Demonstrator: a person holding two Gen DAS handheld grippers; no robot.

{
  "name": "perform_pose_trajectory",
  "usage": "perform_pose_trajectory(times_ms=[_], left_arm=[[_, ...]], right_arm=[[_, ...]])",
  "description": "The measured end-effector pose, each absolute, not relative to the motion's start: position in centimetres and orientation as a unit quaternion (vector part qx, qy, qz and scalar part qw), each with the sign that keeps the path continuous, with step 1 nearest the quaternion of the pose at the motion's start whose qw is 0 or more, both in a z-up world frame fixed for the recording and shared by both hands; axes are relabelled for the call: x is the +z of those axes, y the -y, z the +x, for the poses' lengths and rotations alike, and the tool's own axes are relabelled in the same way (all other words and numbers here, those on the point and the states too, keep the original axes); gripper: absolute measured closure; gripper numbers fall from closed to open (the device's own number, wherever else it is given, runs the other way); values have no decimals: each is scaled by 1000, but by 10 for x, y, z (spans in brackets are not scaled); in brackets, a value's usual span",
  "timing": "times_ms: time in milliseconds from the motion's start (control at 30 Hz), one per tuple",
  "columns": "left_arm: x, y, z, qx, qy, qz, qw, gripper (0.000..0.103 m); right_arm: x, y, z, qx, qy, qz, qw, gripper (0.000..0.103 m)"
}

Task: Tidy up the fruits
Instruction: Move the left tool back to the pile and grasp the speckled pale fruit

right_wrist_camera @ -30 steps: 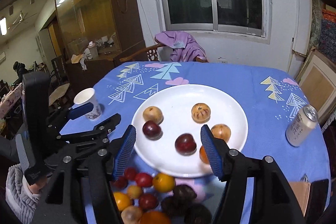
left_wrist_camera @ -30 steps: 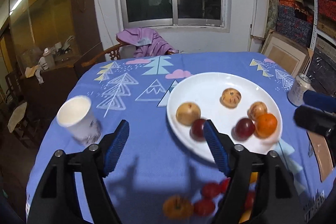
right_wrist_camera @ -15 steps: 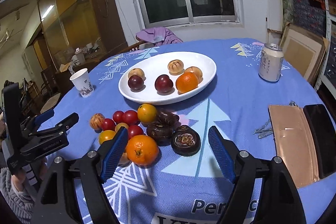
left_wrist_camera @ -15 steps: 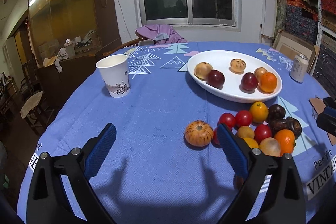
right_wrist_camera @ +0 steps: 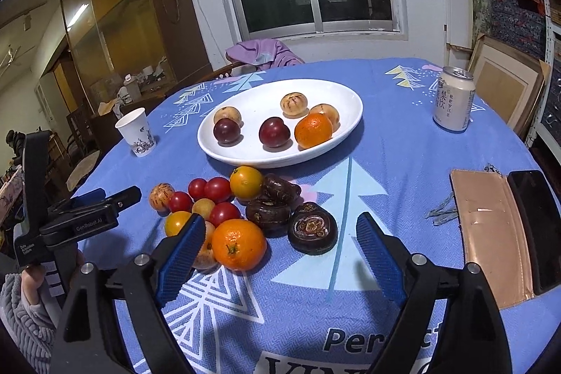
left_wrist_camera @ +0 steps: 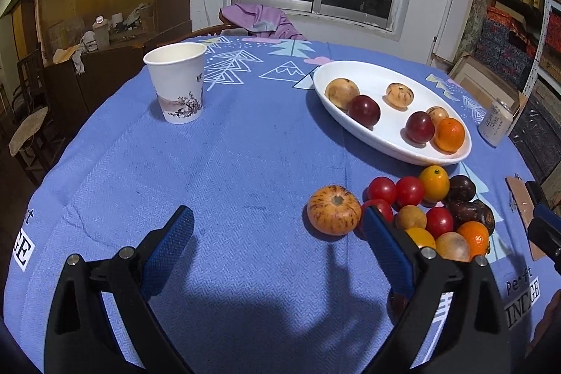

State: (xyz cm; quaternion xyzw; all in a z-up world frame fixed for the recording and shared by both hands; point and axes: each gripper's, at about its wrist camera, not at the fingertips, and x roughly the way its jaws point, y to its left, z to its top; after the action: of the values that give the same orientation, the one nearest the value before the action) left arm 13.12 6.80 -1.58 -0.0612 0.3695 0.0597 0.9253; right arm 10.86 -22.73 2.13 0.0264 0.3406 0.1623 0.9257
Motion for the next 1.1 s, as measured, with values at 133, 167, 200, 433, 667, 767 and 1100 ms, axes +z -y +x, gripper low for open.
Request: perform_pose_trajectory(times_ms=[133, 167, 200, 433, 667, 767, 1100], left_arm=[[-19, -52, 133, 55, -369, -24, 927, 8], [-20, -48, 134, 62, -368, -6, 928, 9], [-23, -43, 135, 71, -368, 16, 927, 9], [-34, -42, 158, 57, -406, 15, 912, 8], [-38, -53, 179, 52, -417, -7, 908, 7], [-34, -55, 174, 61, -404, 2, 913, 7], [-32, -48, 167, 28, -400, 28, 915, 8]], right_arm=[[22, 228, 109, 164, -343, 29, 924, 14], [22, 228, 108, 164, -343, 29, 925, 14], [23, 229, 108, 165, -342, 28, 925, 14], [22, 226, 108, 165, -346, 20, 923, 14], [20, 223, 108, 165, -349, 13, 922, 13], [20, 223, 107, 166, -348, 13, 922, 13], [23, 225, 105, 166, -342, 17, 925, 13]])
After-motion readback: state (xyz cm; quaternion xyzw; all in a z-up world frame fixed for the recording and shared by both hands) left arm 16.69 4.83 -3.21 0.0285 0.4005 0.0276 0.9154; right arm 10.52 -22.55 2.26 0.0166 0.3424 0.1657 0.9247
